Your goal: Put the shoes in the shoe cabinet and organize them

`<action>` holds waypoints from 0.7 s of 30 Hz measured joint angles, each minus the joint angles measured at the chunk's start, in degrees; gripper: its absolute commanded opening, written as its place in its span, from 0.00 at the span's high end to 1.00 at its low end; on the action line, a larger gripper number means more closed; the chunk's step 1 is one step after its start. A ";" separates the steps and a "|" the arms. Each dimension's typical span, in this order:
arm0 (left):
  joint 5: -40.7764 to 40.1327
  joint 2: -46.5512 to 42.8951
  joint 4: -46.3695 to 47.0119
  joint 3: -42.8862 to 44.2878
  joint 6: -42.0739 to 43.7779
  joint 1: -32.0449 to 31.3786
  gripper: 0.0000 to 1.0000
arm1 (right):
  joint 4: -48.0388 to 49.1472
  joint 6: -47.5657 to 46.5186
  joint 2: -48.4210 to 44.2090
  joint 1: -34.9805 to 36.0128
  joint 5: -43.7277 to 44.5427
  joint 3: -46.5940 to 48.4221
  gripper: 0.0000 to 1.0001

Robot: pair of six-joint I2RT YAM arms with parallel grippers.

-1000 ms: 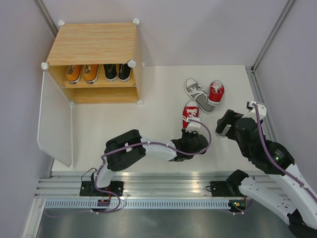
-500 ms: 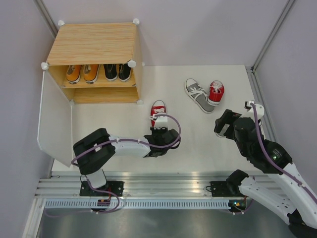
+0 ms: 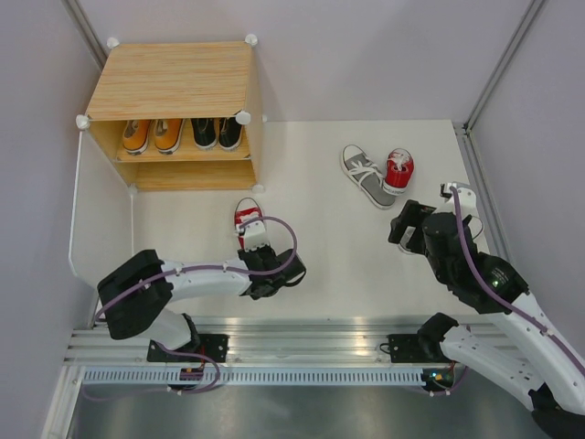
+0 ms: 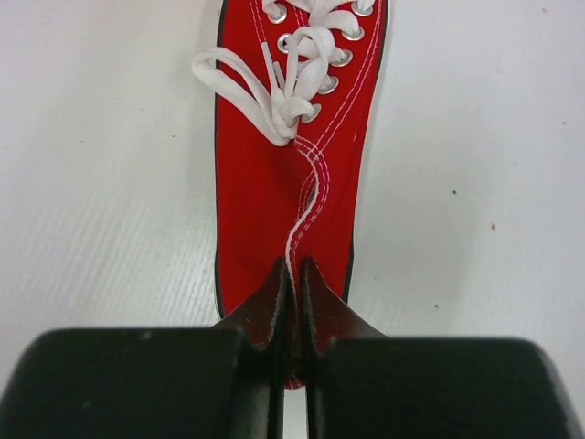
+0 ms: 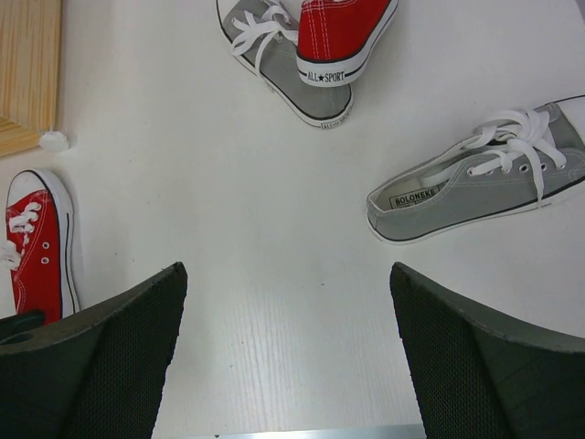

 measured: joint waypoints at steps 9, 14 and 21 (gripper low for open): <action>-0.74 -8.13 -4.26 -2.89 -1.70 8.68 0.98 | 0.87 -1.33 0.20 0.02 -0.24 -0.09 0.05; -0.57 -15.80 2.67 -7.69 8.98 14.73 0.98 | 1.07 -2.21 0.20 0.02 -0.22 -0.09 0.05; 1.79 -22.12 18.91 -12.00 31.76 22.64 0.98 | 1.53 -2.71 0.02 0.02 -0.15 -0.46 0.05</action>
